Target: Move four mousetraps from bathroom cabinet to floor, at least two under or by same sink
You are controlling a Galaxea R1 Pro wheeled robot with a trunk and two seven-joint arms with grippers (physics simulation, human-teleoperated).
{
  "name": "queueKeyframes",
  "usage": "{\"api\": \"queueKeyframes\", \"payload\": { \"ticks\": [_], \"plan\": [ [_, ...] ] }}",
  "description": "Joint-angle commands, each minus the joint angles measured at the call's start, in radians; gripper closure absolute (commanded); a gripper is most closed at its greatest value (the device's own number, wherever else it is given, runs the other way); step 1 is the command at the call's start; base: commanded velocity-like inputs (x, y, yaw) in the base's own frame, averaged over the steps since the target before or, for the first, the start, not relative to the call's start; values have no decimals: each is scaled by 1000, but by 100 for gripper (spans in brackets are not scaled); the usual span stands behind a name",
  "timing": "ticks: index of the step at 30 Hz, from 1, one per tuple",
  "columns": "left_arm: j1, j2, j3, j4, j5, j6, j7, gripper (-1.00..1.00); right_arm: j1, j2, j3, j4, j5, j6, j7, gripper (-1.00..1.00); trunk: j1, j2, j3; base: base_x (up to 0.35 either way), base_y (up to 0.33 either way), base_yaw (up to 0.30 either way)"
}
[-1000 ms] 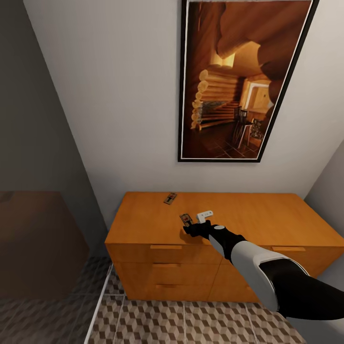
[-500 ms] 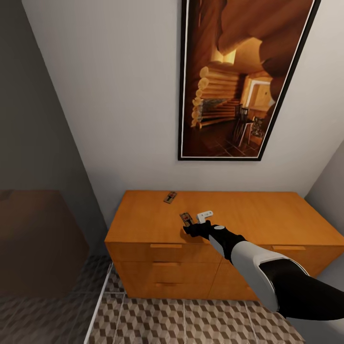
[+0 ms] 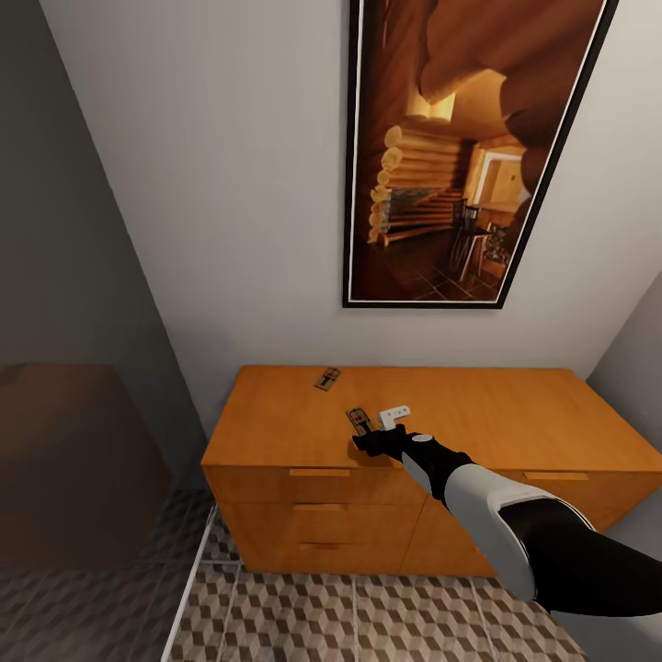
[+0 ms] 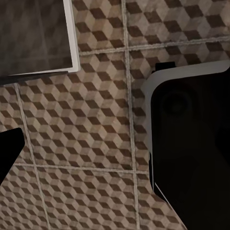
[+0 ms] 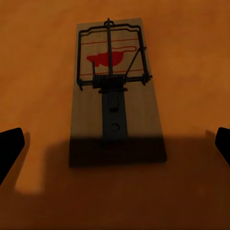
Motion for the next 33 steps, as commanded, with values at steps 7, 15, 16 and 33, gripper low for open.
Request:
{"api": "queueKeyframes", "payload": {
  "ticks": [7, 15, 16, 33],
  "plan": [
    [-2, -1, -8, 5, 9, -7, 1, -100, -1, 0, 4, 0, 5, -1, 1, -100, 1, -2, -2, 0, 0, 0],
    [-2, -1, -8, 5, 9, -7, 1, -100, -1, 0, 4, 0, 5, -1, 1, -100, 1, -2, -2, 0, 0, 0],
    [-2, -1, -8, 5, 9, -7, 1, -100, -1, 0, 4, 0, 5, -1, 1, -100, 1, -2, -2, 0, 0, 0],
    [-2, -1, -8, 5, 9, -7, 1, -100, -1, 0, 4, 0, 5, -1, 1, -100, 1, -2, -2, 17, 0, 0]
  ]
}}
